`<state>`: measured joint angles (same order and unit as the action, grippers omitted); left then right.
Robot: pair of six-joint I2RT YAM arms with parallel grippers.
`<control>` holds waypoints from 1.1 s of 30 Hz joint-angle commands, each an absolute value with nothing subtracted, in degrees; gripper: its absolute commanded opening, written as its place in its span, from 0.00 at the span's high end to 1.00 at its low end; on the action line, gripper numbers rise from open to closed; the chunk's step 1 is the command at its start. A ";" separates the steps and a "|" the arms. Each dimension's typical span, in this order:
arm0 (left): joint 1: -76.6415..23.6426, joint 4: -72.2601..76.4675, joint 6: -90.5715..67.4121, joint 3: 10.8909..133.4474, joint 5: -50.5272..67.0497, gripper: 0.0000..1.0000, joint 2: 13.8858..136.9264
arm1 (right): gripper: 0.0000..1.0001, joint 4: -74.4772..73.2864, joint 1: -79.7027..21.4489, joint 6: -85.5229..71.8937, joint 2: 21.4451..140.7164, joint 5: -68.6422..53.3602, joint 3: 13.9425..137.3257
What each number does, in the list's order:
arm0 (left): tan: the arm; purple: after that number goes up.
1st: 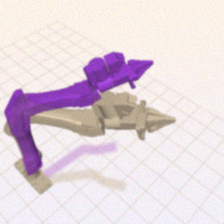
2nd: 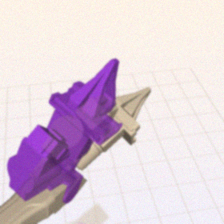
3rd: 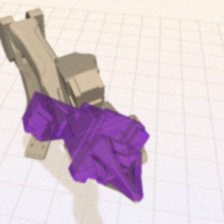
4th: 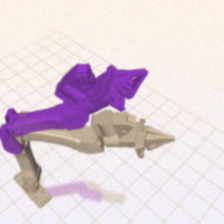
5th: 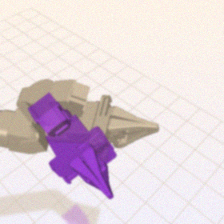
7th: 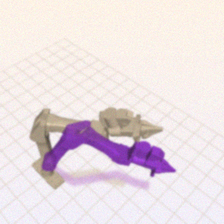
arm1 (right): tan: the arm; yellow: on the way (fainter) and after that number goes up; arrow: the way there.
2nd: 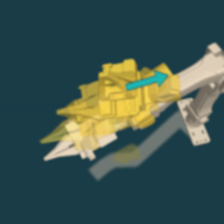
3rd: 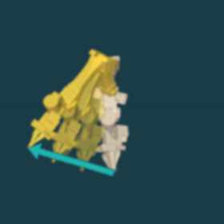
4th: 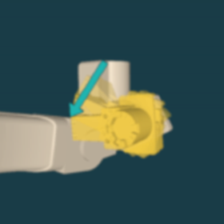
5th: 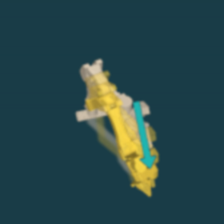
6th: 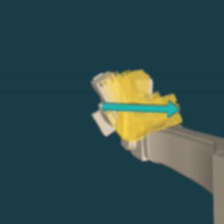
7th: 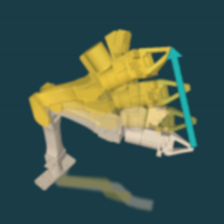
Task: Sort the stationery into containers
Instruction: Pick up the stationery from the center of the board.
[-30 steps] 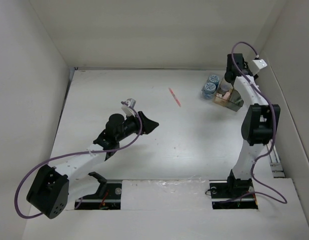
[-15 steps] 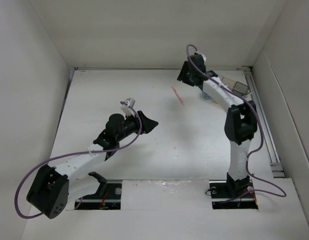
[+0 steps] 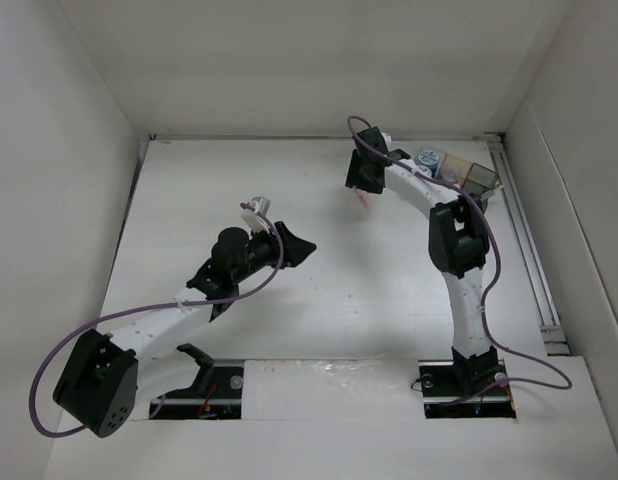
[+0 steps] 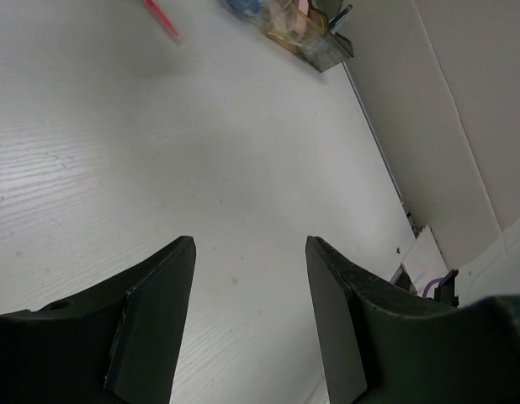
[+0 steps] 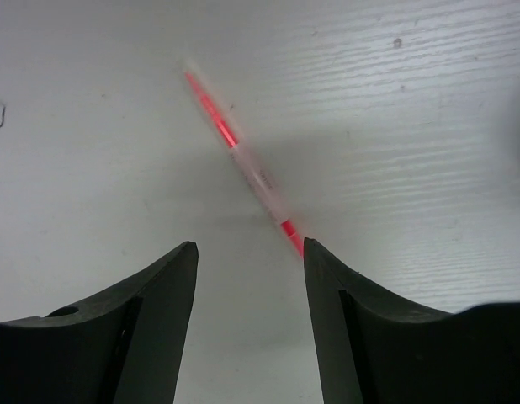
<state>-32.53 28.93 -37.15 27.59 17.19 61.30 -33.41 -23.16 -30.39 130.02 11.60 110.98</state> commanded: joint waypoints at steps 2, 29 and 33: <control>-32.61 31.03 -37.27 28.13 17.75 0.49 61.08 | 0.41 -31.47 -22.68 -29.44 128.50 14.60 109.87; -32.61 31.55 -37.27 28.13 17.75 0.50 62.14 | 0.67 -38.85 -24.43 -27.25 137.90 10.02 118.39; -32.61 31.55 -37.27 28.13 17.75 0.50 62.14 | 0.90 -38.32 -24.96 -27.25 137.38 11.86 115.32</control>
<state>-32.53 28.95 -37.17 27.59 17.32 62.24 -37.50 -23.73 -27.40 136.90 11.09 116.40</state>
